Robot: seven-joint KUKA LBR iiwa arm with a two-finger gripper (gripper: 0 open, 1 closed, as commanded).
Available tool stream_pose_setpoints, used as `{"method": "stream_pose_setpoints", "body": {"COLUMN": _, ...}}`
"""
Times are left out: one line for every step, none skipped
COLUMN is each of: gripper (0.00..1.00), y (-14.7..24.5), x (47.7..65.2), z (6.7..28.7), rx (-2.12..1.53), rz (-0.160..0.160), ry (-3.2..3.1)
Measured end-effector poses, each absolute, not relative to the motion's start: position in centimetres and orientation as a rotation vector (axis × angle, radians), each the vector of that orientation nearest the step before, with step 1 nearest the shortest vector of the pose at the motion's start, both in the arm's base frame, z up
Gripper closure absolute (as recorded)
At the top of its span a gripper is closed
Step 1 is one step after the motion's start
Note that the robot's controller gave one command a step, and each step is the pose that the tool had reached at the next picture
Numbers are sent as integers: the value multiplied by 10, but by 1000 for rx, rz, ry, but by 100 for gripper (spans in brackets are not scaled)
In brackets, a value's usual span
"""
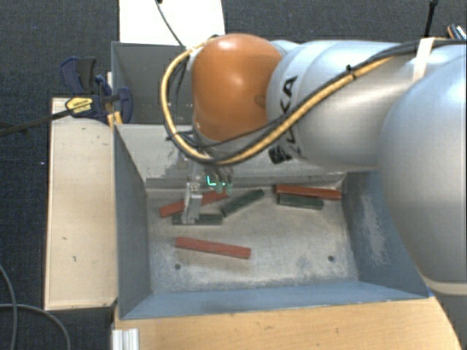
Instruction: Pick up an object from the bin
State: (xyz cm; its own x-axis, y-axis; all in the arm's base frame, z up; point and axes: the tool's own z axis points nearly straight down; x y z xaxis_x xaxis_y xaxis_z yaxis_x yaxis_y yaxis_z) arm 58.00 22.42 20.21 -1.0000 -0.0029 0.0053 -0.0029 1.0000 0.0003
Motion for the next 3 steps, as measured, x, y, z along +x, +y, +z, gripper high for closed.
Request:
{"method": "stream_pose_setpoints", "body": {"gripper": 0, "y": 196, "x": 582, "z": 67, "rx": -201, "rz": 0, "ry": -3131}}
{"method": "stream_pose_setpoints", "body": {"gripper": 0, "y": 215, "x": 593, "z": 102, "rx": 331, "rz": -4, "ry": -3131}}
{"method": "stream_pose_setpoints", "body": {"gripper": 0, "y": 215, "x": 594, "z": 104, "rx": 85, "rz": -5, "ry": -3147}}
